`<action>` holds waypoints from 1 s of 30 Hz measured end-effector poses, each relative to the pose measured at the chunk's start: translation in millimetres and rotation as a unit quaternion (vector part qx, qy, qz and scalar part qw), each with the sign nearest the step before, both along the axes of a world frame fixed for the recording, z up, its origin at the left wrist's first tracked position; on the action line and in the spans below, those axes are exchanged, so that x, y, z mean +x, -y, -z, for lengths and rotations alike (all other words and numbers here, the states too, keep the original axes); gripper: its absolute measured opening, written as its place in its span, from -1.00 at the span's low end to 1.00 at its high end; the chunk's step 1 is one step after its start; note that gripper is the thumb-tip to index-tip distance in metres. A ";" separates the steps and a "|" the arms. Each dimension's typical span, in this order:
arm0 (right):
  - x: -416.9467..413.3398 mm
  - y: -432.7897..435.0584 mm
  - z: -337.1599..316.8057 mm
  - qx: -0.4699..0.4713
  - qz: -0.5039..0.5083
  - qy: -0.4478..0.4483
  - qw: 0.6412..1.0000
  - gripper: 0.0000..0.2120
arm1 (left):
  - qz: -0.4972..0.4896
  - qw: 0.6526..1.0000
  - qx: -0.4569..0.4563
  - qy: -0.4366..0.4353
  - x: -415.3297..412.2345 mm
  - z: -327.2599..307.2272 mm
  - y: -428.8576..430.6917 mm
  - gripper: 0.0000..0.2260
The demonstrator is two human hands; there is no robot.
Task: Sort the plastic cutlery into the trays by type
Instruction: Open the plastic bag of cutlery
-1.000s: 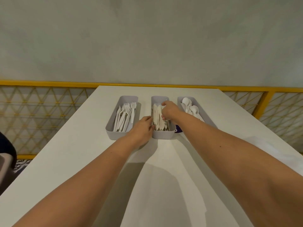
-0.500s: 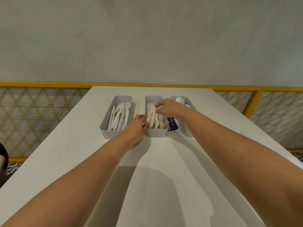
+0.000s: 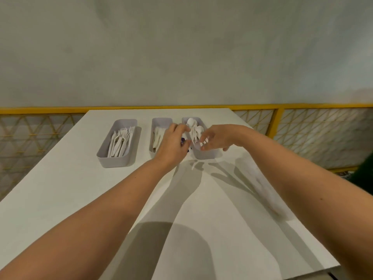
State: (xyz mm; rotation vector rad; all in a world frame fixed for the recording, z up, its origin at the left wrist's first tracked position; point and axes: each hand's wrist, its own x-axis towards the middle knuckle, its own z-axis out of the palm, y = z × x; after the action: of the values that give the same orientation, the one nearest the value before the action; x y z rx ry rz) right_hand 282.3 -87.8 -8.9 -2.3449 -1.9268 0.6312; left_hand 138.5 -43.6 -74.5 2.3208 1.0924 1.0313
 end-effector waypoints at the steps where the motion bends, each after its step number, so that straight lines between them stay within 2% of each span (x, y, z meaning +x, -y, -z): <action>1: 4.0 6.0 -1.2 0.003 0.002 0.002 1.000 -0.57 | 0.008 1.000 0.003 -0.004 4.9 -1.7 3.1 -0.73; 6: 38.4 46.0 3.6 0.010 0.034 0.068 0.997 -0.37 | 0.069 0.997 -0.013 -0.042 35.4 -4.2 30.0 -0.60; 11: 74.1 72.3 34.1 -0.026 0.117 0.143 0.982 -0.05 | 0.124 0.984 -0.052 -0.116 55.6 4.8 49.7 -0.42; 14: 90.0 85.0 54.4 -0.057 0.189 0.146 0.970 0.13 | 0.135 0.976 -0.066 -0.159 62.3 12.5 56.5 -0.36; 16: 94.3 90.5 60.9 -0.071 0.195 0.125 0.970 0.14 | 0.137 0.972 -0.073 -0.174 64.3 15.4 58.7 -0.35; 20: 87.8 95.3 66.5 -0.093 0.149 0.108 0.978 0.04 | 0.136 0.969 -0.084 -0.186 61.2 17.9 57.5 -0.37; 24: 69.2 95.5 70.0 -0.083 0.080 0.100 0.988 0.05 | 0.130 0.975 -0.075 -0.165 48.0 20.9 52.1 -0.44; 30: 16.9 82.7 74.5 -0.053 -0.057 0.031 0.996 0.03 | 0.109 0.987 -0.070 -0.095 18.2 16.9 56.7 -0.71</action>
State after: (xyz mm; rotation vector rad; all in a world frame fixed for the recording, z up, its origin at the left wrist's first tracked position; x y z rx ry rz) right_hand 299.2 -170.5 -83.4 -2.3544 -2.1172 0.6944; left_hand 156.7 -100.3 -91.4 2.3963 0.9175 0.6425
